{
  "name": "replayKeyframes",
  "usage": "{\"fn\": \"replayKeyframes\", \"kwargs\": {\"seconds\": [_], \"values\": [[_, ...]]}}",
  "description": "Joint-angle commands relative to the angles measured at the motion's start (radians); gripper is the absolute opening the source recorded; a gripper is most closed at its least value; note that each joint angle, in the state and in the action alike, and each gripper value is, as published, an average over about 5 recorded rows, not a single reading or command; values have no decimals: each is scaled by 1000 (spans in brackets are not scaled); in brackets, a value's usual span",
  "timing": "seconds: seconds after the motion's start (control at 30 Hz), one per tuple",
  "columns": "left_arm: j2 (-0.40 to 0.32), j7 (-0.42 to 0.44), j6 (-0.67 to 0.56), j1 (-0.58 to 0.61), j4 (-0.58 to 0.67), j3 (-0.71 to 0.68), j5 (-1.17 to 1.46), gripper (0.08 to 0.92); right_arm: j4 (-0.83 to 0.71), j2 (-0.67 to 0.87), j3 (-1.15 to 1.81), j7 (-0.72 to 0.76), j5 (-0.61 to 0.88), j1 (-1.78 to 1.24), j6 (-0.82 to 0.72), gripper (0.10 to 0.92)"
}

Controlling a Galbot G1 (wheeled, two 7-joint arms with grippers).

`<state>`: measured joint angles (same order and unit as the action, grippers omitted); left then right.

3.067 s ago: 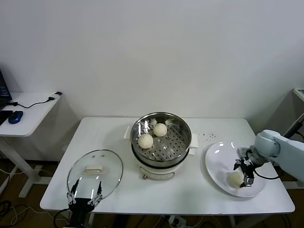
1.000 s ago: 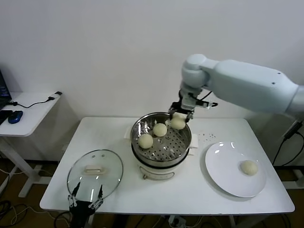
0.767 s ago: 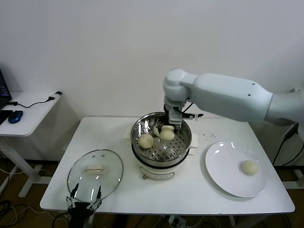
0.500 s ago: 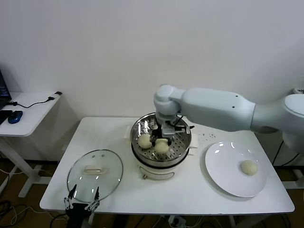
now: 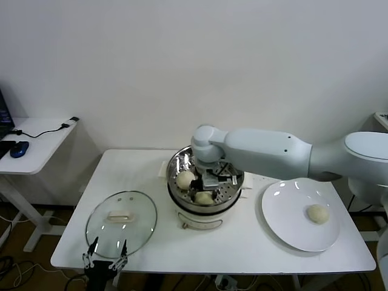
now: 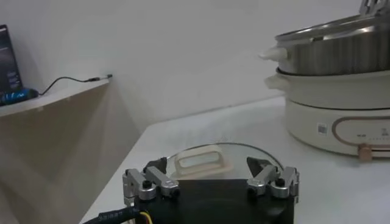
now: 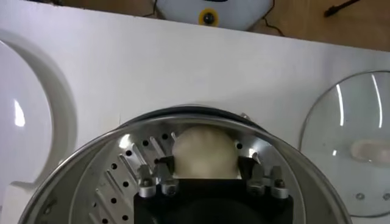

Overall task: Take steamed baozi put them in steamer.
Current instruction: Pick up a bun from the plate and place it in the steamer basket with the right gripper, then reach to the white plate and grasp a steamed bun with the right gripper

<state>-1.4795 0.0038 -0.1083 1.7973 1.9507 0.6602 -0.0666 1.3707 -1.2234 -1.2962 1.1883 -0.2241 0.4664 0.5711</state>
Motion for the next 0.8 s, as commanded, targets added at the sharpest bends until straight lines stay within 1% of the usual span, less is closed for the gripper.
{"fn": "replayKeyframes", "kwargs": {"seconds": [0.03, 0.13, 0.3, 0.4, 0.5, 0.63, 0.73, 0.8], "values": [[-1, -1, 1, -1, 0, -1, -1, 823, 5, 8, 16, -9, -3, -3, -11, 783], [1, -1, 1, -1, 0, 0, -1, 823, 4, 30, 35, -11, 10, 25, -17, 817], [3, -1, 1, 0, 4, -1, -1, 823, -4, 107, 46, -10, 80, 121, -35, 822], [2, -2, 2, 3, 12, -3, -2, 823, -40, 177, 17, -15, 160, 196, -61, 823], [-2, -3, 5, 7, 26, -6, -7, 823, -106, 244, -45, -43, 273, 269, -126, 823], [-5, -2, 4, 10, 38, -7, -10, 823, -138, 353, -168, -119, 421, 357, -323, 823], [-5, -1, 2, 13, 42, -5, -9, 823, -117, 450, -245, -178, 534, 381, -489, 823], [-4, 0, 0, 15, 44, -5, -8, 823, -95, 526, -259, -187, 588, 369, -613, 823]]}}
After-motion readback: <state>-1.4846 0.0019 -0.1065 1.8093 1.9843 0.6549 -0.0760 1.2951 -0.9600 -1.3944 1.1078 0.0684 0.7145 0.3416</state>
